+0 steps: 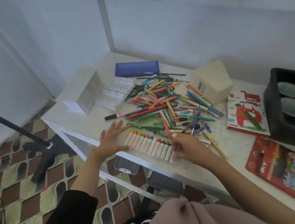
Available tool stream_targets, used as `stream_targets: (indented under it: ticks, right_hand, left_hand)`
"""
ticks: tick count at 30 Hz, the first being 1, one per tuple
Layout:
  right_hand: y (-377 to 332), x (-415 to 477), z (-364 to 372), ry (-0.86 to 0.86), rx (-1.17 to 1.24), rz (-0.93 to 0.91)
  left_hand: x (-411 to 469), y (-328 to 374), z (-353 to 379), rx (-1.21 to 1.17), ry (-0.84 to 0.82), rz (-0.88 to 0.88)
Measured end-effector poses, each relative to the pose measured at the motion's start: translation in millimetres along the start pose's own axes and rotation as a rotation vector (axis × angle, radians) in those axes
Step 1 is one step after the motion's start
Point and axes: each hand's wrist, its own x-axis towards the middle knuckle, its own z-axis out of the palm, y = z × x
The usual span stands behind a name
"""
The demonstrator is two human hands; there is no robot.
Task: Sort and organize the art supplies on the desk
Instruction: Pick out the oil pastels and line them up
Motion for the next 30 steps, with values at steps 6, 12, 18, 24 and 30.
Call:
stream_targets:
  ticks: [6, 12, 18, 24, 30]
  right_hand:
    - [-13, -7, 17, 0.159, 0.135, 0.265]
    - [-27, -15, 51, 0.492, 0.419, 0.524]
    - [-42, -20, 56, 0.578, 0.488, 0.567]
    - [-51, -23, 69, 0.752, 0.516, 0.569]
    - [-53, -15, 71, 0.868, 0.597, 0.687]
  left_hand:
    - [0, -2, -3, 0.046, -0.030, 0.032]
    - [6, -7, -2, 0.145, -0.068, 0.041]
    - [6, -3, -2, 0.315, -0.111, 0.058]
    - [2, -1, -7, 0.305, -0.137, 0.075]
    - [3, 0, -13, 0.289, -0.187, 0.065]
